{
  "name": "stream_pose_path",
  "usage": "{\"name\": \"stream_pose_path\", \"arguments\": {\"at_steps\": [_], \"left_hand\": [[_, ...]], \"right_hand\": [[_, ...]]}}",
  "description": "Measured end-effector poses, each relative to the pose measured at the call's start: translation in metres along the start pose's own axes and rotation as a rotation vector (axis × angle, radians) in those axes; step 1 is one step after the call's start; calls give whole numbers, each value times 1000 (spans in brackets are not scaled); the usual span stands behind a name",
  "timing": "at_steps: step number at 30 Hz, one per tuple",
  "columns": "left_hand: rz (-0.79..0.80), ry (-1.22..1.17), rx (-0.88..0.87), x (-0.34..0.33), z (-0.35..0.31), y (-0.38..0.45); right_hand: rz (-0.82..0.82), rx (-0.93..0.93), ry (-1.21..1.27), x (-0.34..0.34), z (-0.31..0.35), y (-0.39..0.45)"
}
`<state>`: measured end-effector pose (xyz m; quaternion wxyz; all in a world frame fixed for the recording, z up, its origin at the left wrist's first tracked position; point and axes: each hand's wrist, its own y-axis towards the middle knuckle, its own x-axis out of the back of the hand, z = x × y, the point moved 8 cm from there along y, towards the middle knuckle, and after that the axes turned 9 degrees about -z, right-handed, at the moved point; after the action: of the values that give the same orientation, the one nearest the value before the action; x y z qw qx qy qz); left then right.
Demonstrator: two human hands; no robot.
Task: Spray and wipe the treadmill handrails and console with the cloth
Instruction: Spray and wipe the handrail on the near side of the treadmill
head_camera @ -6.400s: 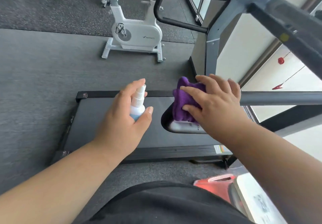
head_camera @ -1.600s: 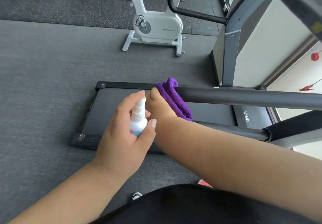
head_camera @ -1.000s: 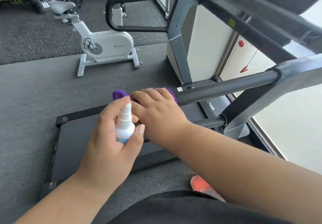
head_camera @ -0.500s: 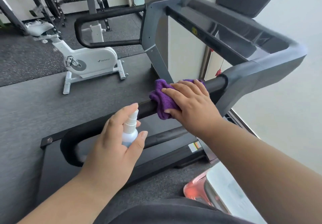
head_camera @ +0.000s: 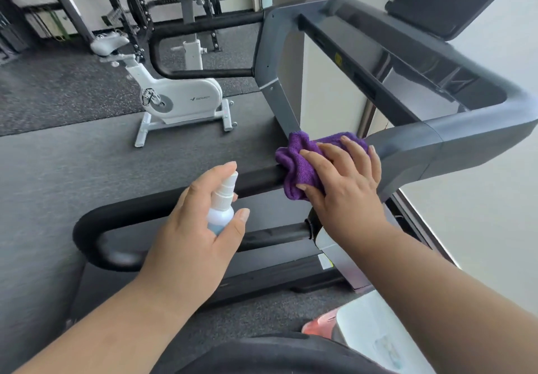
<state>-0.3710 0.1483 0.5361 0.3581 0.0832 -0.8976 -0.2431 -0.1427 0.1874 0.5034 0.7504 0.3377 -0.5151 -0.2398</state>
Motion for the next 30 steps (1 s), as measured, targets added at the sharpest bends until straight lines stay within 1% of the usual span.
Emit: {"name": "stream_pose_path", "arguments": {"at_steps": [2,3,6,9,11,14,17,20,23,27,30], "left_hand": [[-9,10,18,-1,0,2],[-10,16,26,-2,0,4],[-10,39,44,-5,-1,8],[-4,52,56,-7,-2,14],[12,58,72,-11,-3,19],[68,106,84,-24,-5,28],[180,167,56,-46,-13,36],[262,287,-12,-70,-26,43],[283,365,-58,-85,-38,48],[294,409,-91,-92,-45,52],[315,409,-81,-92,-44,53]], "right_hand": [[-47,-7,73,-1,10,-7],[-64,20,105,-1,17,-13],[-40,94,246,-3,38,-37],[25,3,479,-2,39,-65],[81,-49,557,-1,38,-81],[161,-18,587,2,42,-95],[174,16,601,9,42,-97],[147,-75,624,17,30,-94],[131,-136,651,23,21,-96],[132,-67,664,28,23,-100],[143,-50,668,28,24,-102]]}}
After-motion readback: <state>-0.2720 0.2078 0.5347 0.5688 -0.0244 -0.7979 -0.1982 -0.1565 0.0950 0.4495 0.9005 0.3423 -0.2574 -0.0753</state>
